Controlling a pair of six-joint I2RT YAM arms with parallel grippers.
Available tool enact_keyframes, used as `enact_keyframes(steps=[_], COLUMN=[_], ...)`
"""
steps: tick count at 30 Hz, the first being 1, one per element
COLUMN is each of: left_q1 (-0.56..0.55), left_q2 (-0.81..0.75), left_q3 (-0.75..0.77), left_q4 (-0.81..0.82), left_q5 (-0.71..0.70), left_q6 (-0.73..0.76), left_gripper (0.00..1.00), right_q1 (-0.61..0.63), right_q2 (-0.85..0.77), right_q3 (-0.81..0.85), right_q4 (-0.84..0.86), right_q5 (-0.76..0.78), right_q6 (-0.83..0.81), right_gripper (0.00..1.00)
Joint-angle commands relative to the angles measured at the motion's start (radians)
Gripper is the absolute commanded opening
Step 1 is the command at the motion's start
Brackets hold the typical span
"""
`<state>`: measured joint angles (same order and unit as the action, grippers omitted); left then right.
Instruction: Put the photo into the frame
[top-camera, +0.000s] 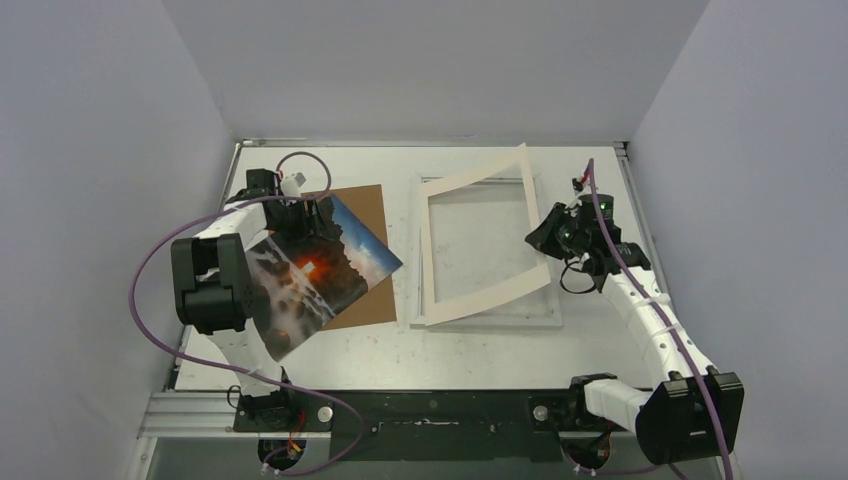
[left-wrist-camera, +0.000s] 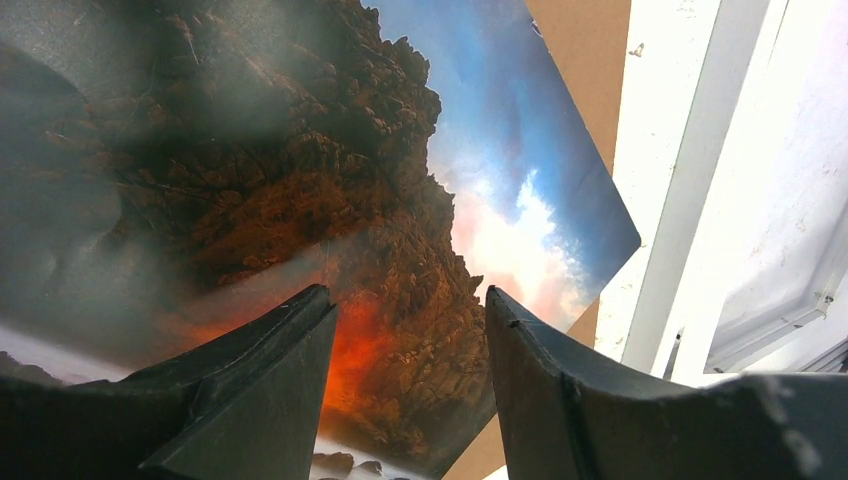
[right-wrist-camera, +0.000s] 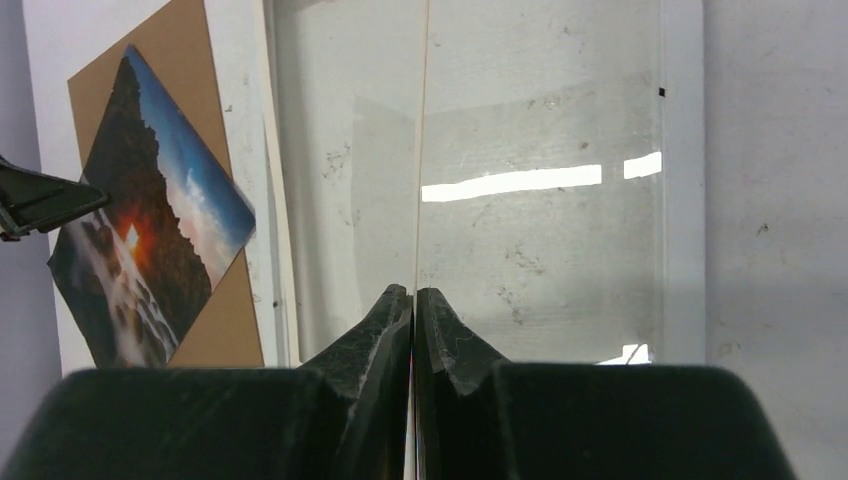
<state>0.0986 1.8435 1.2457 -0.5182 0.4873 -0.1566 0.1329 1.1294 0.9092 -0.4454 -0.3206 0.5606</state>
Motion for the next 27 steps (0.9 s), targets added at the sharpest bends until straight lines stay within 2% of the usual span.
enact_keyframes(steps=[1,27], left_q1=[-0.008,-0.015], left_q2=[-0.038,-0.025], left_q3=[0.002,0.017], left_q4=[0.035,0.021], left_q5=[0.023,0.022], left_q6=[-0.008,-0.008], left_gripper=[0.54,0.54], right_q1=[-0.030,-0.082], right_q2=[-0.035,-0.089], right_q3=[-0.028,-0.201], right_q4=[0.018,0.061], right_q5=[0.036,0.032], right_q6=[0.004,0.081], right_gripper=[0.06,0.09])
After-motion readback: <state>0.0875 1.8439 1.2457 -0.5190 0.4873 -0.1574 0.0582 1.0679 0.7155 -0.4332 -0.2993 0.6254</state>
